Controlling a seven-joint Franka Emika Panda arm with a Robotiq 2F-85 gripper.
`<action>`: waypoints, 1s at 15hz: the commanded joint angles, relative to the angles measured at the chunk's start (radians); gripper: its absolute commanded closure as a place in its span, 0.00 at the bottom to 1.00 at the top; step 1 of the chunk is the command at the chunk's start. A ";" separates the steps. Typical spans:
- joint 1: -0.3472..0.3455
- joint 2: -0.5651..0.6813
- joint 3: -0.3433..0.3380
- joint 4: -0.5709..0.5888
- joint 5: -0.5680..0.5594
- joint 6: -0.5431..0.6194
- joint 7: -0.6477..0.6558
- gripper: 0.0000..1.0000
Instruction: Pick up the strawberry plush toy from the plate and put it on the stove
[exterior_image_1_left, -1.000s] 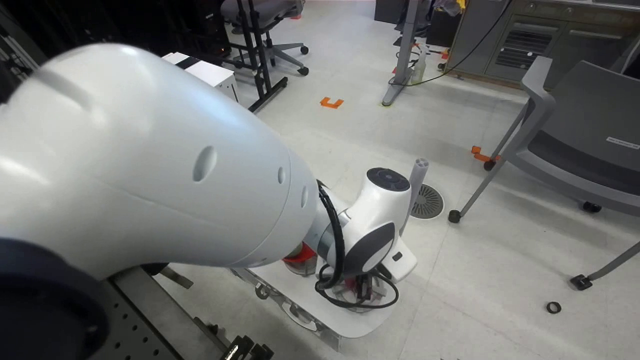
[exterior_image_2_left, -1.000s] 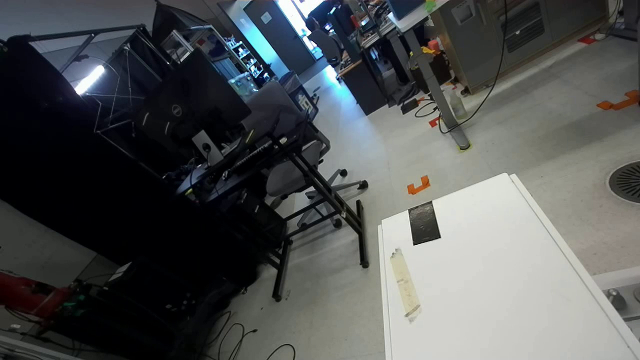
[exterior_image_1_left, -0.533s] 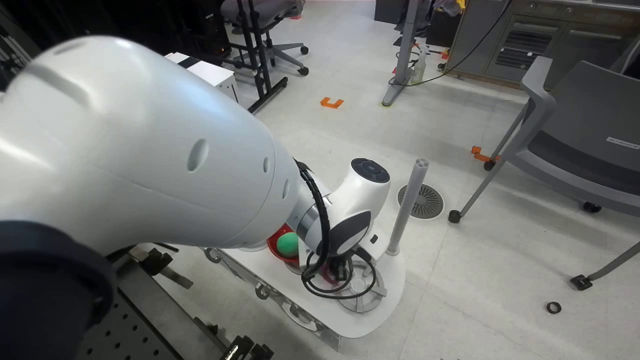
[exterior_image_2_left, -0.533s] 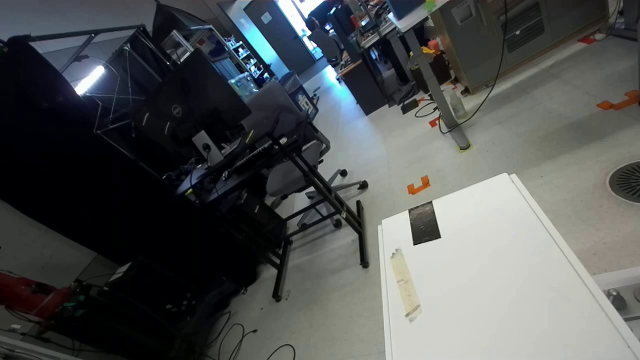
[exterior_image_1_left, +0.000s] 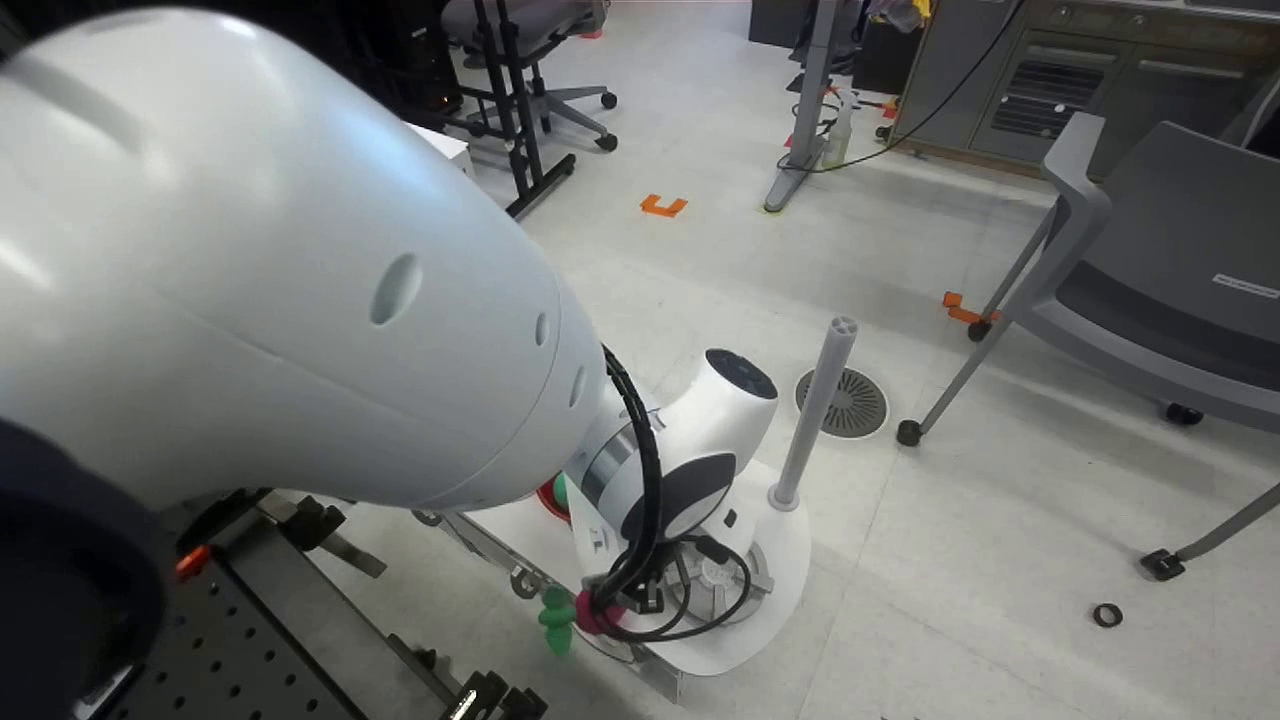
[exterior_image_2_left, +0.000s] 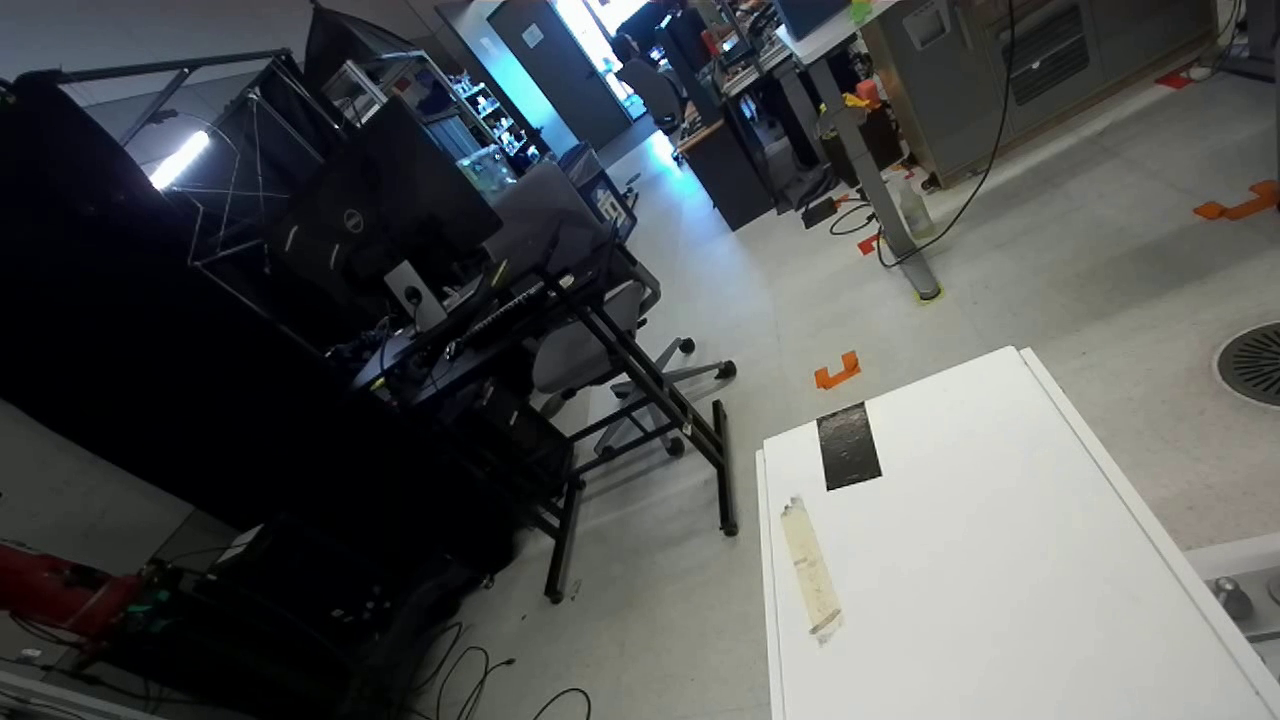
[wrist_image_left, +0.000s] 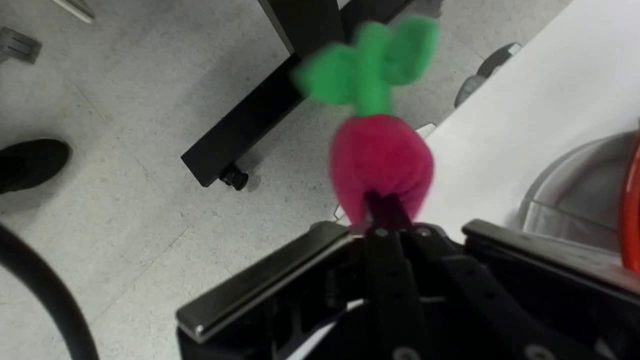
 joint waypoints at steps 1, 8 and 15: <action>-0.004 -0.049 -0.001 -0.073 -0.008 0.003 -0.019 1.00; 0.101 0.043 -0.140 0.049 0.121 0.141 -0.056 1.00; 0.131 0.088 -0.104 0.105 0.185 0.155 -0.049 1.00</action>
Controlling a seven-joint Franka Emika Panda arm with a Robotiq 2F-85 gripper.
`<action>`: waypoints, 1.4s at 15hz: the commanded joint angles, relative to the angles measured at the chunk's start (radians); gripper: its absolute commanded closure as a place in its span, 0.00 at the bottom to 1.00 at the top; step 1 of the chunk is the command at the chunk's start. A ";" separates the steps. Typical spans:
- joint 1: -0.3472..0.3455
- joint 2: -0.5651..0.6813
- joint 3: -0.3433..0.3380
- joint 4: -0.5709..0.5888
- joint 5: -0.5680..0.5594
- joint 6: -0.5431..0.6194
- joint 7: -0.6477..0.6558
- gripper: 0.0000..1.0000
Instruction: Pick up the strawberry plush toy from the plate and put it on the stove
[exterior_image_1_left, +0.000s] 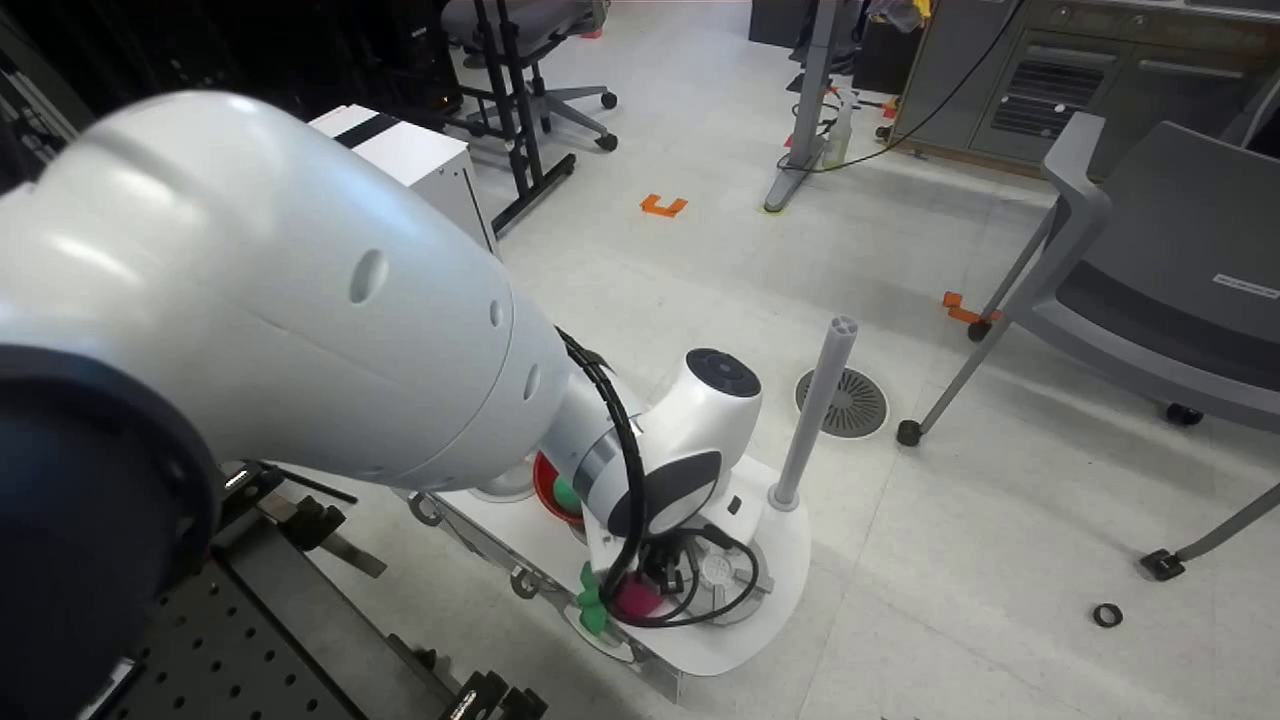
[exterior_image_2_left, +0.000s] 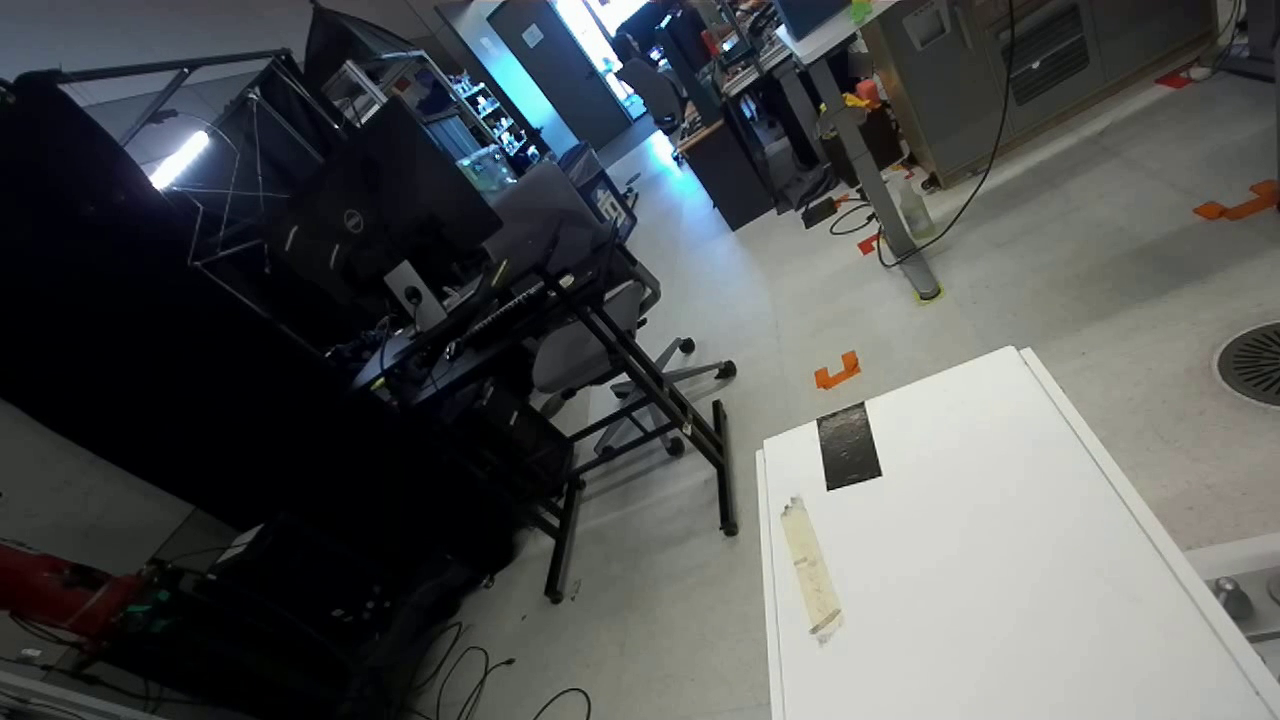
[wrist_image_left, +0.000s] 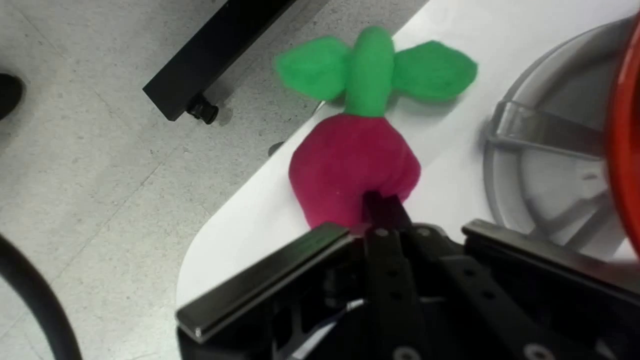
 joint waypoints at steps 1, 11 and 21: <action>0.020 0.003 0.008 0.003 0.048 0.003 -0.013 0.74; -0.042 -0.058 0.052 -0.043 0.084 0.000 -0.050 0.09; -0.131 -0.333 0.093 -0.388 0.087 0.032 -0.051 0.00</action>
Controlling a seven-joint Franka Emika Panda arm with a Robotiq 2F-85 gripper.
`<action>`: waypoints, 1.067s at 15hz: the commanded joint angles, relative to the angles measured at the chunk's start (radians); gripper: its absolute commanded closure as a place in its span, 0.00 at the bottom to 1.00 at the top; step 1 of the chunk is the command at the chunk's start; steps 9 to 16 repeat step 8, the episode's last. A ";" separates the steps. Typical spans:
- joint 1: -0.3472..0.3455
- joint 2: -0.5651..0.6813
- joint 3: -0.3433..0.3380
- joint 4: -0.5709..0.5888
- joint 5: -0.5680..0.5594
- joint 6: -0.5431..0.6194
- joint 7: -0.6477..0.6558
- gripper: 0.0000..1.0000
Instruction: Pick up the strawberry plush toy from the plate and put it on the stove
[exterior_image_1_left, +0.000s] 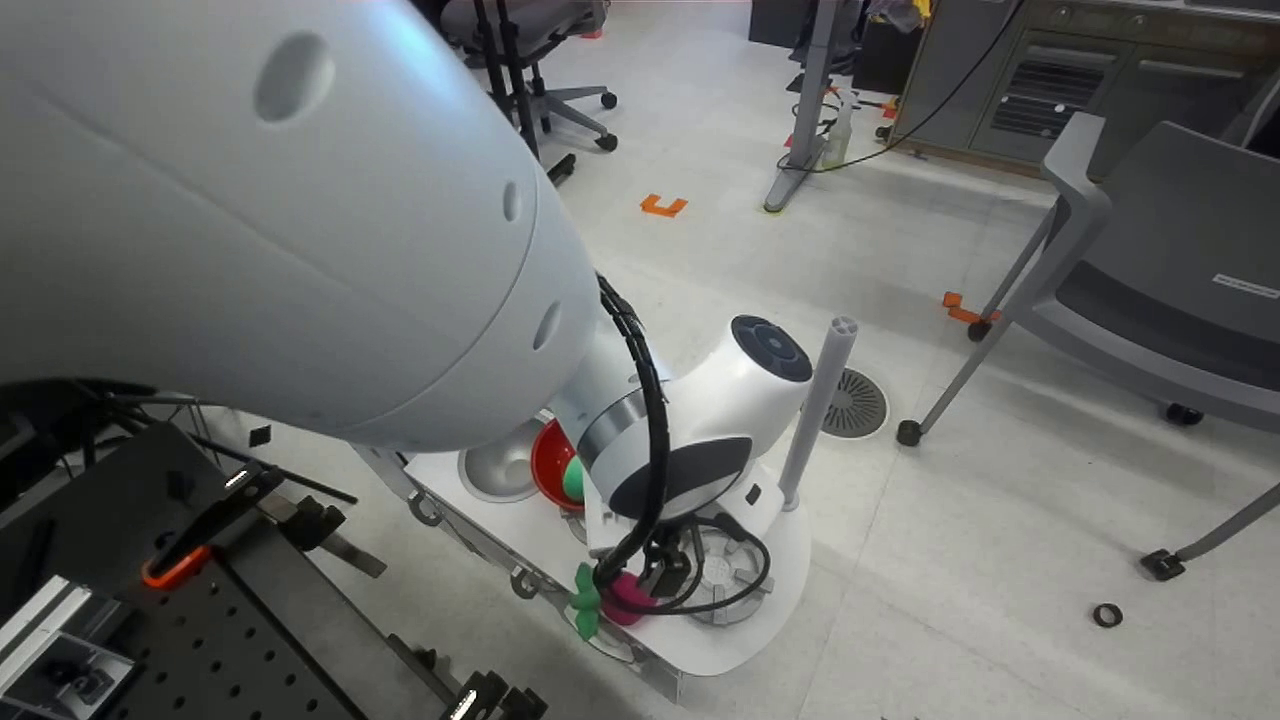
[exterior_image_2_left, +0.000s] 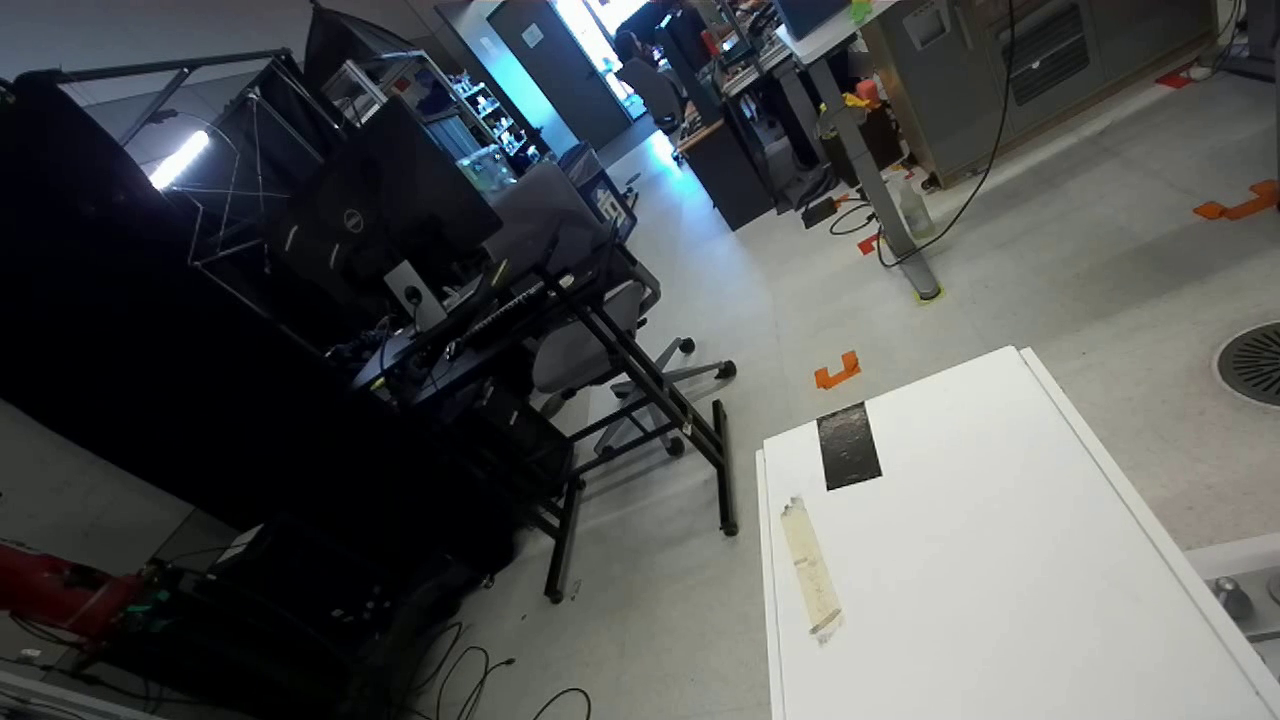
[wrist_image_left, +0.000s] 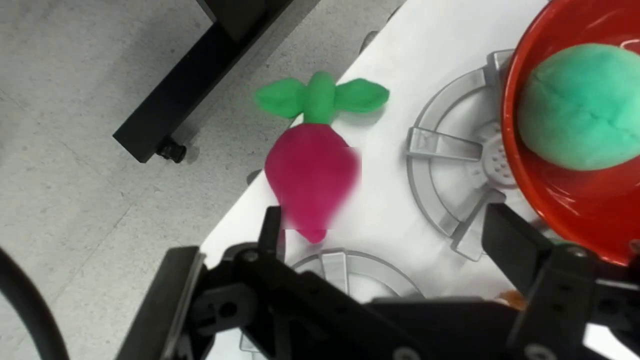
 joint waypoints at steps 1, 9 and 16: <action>-0.004 -0.140 -0.030 -0.192 0.074 0.025 -0.028 0.00; 0.020 -0.110 -0.064 -0.151 0.102 -0.008 -0.042 0.00; 0.020 -0.110 -0.064 -0.151 0.102 -0.008 -0.042 0.00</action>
